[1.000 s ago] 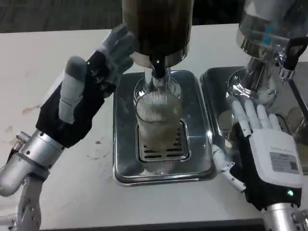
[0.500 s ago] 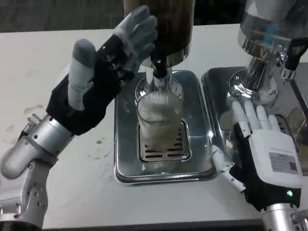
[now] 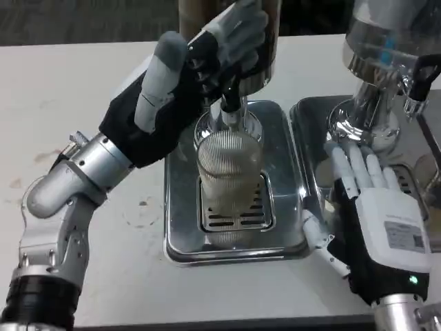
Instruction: Grasp the cup under the faucet to collect the drink, then remove the cup.
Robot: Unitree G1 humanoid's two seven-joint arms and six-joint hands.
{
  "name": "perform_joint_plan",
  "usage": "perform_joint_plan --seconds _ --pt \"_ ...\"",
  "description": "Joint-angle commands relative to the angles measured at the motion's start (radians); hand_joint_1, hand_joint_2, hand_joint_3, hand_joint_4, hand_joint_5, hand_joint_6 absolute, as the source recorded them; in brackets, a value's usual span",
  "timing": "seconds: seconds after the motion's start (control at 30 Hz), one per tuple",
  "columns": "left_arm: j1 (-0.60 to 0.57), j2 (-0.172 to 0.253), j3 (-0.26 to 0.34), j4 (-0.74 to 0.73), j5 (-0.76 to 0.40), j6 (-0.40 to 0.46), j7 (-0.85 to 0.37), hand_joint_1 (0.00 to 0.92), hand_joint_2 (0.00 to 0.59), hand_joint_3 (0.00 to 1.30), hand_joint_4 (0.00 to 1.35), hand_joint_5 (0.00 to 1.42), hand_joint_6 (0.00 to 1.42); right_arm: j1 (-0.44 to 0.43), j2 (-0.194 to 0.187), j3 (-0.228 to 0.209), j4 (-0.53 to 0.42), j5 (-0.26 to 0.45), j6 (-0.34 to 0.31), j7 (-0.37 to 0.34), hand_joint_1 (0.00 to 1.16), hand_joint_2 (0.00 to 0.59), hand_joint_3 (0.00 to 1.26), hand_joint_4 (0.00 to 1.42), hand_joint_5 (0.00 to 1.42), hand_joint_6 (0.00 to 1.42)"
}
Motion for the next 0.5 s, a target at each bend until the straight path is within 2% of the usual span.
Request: perform_joint_plan --seconds 0.03,0.5 --pt "-0.035 -0.003 -0.004 0.051 0.033 -0.013 -0.022 0.000 0.059 0.00 0.00 0.00 0.00 0.011 0.004 -0.003 -0.006 0.002 0.003 -0.015 0.09 0.485 0.04 0.00 0.00 0.02" --pt "-0.040 -0.012 0.004 0.076 0.016 0.017 -0.065 0.000 0.051 0.00 0.00 0.00 0.00 0.009 0.003 -0.005 -0.010 0.006 0.001 -0.008 0.09 0.489 0.04 0.00 0.00 0.02"
